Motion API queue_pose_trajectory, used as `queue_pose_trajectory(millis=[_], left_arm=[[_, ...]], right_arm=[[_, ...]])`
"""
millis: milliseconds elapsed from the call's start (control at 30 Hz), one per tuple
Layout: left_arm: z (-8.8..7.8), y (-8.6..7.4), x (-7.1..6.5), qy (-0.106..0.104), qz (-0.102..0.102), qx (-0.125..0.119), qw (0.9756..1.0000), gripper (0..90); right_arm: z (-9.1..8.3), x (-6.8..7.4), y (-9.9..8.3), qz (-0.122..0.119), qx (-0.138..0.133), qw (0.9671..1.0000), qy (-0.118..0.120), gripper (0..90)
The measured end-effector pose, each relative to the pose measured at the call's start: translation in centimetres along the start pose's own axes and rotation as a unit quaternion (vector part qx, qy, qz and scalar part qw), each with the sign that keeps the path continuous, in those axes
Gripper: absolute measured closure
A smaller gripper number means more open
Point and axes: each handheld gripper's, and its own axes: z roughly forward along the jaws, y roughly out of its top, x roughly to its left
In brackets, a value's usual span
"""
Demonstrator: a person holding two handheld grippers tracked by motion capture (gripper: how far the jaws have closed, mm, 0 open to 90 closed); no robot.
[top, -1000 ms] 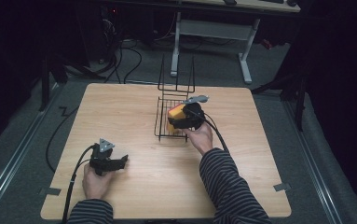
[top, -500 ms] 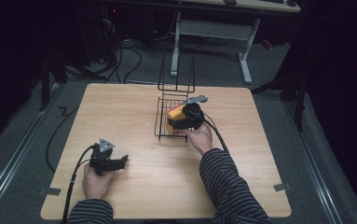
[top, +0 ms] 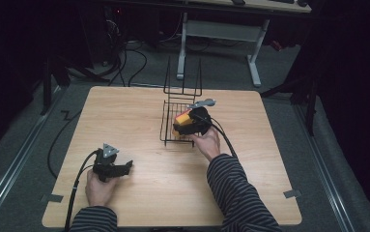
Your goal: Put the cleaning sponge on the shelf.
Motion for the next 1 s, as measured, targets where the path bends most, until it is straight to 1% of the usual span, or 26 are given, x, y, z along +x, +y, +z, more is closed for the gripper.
queue_pose_trajectory(millis=[333,467,600,633,733,867,900,1000], left_arm=[[0.0,0.0,0.0,0.0,0.0,0.0,1.0,20.0],[0.0,0.0,0.0,0.0,0.0,0.0,1.0,20.0],[0.0,0.0,0.0,0.0,0.0,0.0,1.0,20.0],[0.0,0.0,0.0,0.0,0.0,0.0,1.0,20.0],[0.0,0.0,0.0,0.0,0.0,0.0,1.0,20.0],[0.0,0.0,0.0,0.0,0.0,0.0,1.0,20.0],[0.0,0.0,0.0,0.0,0.0,0.0,1.0,20.0],[0.0,0.0,0.0,0.0,0.0,0.0,1.0,20.0]], right_arm=[[-0.2,-0.1,-0.1,0.003,-0.005,1.0,0.001,7.6],[-0.4,-0.2,-0.2,0.003,-0.008,0.9999,0.005,6.5],[-0.8,-0.2,-0.3,0.002,-0.007,0.9999,0.007,5.1],[-0.9,-0.3,-0.4,-0.001,-0.01,0.9999,0.007,4.8],[-1.4,-0.2,-0.4,0.001,-0.012,0.9999,0.01,3.6],[-1.9,-0.2,-0.4,-0.003,-0.014,0.9998,0.011,2.4],[-2.0,-0.2,-0.4,0.001,-0.012,0.9999,0.011,2.2],[-2.5,-0.4,-0.7,-0.004,-0.019,0.9998,0.01,2.0]])
